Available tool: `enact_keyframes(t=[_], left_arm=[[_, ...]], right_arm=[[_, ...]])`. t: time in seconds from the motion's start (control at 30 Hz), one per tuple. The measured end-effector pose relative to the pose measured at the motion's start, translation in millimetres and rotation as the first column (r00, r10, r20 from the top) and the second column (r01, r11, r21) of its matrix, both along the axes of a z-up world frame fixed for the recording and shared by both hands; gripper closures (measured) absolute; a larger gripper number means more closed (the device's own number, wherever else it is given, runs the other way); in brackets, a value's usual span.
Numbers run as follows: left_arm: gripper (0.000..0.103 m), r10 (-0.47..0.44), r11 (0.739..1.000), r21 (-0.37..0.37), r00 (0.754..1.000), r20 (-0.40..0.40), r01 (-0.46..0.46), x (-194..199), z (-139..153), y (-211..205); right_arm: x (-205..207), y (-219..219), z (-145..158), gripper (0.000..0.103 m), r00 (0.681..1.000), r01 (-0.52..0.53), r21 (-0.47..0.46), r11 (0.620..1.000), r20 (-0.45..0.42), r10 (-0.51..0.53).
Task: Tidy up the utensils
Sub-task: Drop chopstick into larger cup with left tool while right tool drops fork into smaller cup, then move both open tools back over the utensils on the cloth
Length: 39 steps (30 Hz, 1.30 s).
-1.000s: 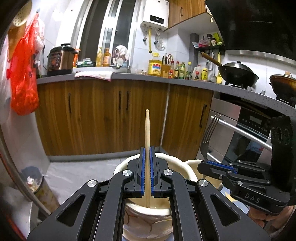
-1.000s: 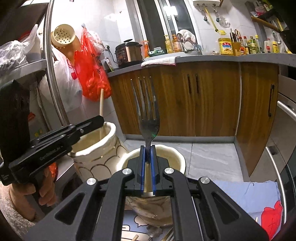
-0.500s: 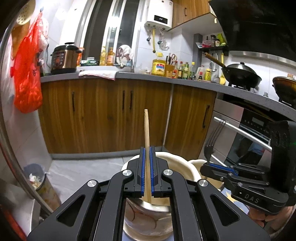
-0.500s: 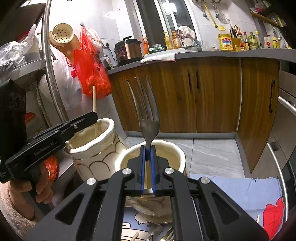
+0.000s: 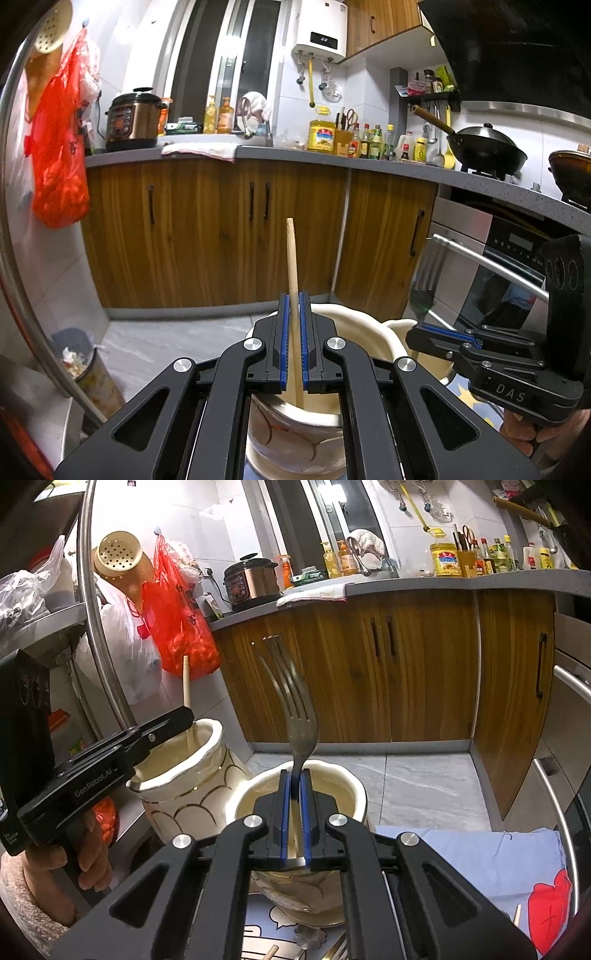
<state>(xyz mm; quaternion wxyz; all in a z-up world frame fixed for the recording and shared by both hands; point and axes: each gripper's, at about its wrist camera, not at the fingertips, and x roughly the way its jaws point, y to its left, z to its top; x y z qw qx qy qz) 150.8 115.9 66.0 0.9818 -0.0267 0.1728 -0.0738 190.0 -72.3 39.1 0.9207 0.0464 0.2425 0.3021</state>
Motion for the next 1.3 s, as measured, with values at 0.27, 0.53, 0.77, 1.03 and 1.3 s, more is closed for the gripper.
enact_keyframes(t=[0.27,0.53,0.77,1.03,1.3], left_arm=[[0.080,-0.003,1.000,-0.004,1.000,0.012,0.003,-4.1,1.3,-2.2],[0.050,0.028,1.000,-0.011,1.000,-0.001,-0.028,-15.0,15.8,-0.7],[0.021,0.036,0.999,0.009,0.999,0.006,-0.036,-54.8,43.8,-12.7],[0.008,0.042,0.999,0.020,0.999,-0.006,-0.042,-106.4,65.7,-38.6],[0.006,0.027,0.997,-0.072,0.996,-0.083,-0.033,-131.4,40.3,-68.6]], right_arm=[[-2.0,0.8,-0.1,0.095,1.000,-0.003,-0.011,1.000,0.005,0.003],[-17.6,-11.3,17.5,0.069,1.000,0.020,-0.003,1.000,-0.004,-0.020],[-53.6,-46.0,48.4,0.028,0.997,0.069,0.045,0.997,-0.024,-0.068],[-108.7,-78.4,74.3,0.004,0.992,0.124,0.049,0.991,0.024,-0.125],[-136.8,-116.7,56.2,0.004,0.971,0.238,0.039,0.970,0.004,-0.238]])
